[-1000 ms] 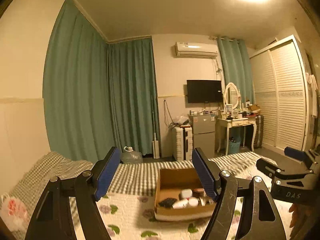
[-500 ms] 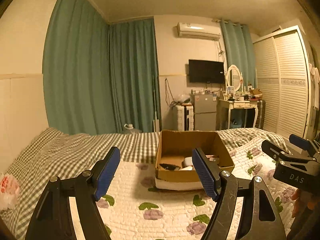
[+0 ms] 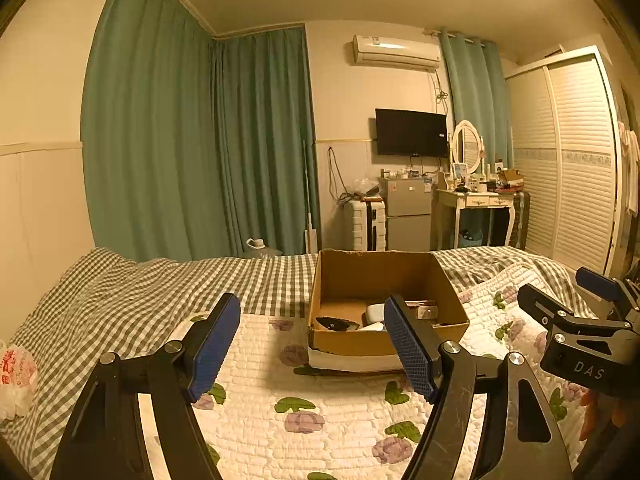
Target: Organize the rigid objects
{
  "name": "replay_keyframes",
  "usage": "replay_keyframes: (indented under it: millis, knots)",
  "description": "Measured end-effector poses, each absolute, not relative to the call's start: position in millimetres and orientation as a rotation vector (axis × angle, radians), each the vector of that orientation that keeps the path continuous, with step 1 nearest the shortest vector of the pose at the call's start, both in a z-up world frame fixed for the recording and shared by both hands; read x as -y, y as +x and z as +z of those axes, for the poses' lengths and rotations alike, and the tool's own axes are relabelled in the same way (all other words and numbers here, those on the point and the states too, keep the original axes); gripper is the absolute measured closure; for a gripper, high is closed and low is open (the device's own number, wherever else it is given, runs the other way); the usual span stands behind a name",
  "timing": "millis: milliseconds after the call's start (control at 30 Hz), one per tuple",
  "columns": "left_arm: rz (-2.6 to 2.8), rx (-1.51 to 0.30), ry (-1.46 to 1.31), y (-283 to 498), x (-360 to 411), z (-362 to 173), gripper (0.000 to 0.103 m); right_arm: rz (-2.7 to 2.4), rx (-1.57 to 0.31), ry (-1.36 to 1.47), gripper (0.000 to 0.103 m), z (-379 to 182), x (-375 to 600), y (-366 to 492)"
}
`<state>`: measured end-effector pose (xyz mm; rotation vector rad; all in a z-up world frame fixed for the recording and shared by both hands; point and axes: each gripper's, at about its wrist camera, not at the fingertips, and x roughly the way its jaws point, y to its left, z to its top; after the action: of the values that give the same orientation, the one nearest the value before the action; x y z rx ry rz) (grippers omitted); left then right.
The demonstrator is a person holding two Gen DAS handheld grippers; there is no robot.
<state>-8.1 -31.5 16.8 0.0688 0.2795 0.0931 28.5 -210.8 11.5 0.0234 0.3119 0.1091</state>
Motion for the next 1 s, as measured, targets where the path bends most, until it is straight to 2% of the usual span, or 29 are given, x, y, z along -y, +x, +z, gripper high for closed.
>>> replay_keyframes:
  millis: [1000]
  knots:
    - [0.1, -0.29, 0.061, -8.4, 30.8, 13.8, 0.026, 0.103, -0.322, 0.001, 0.0, 5.3, 209.3, 26.9]
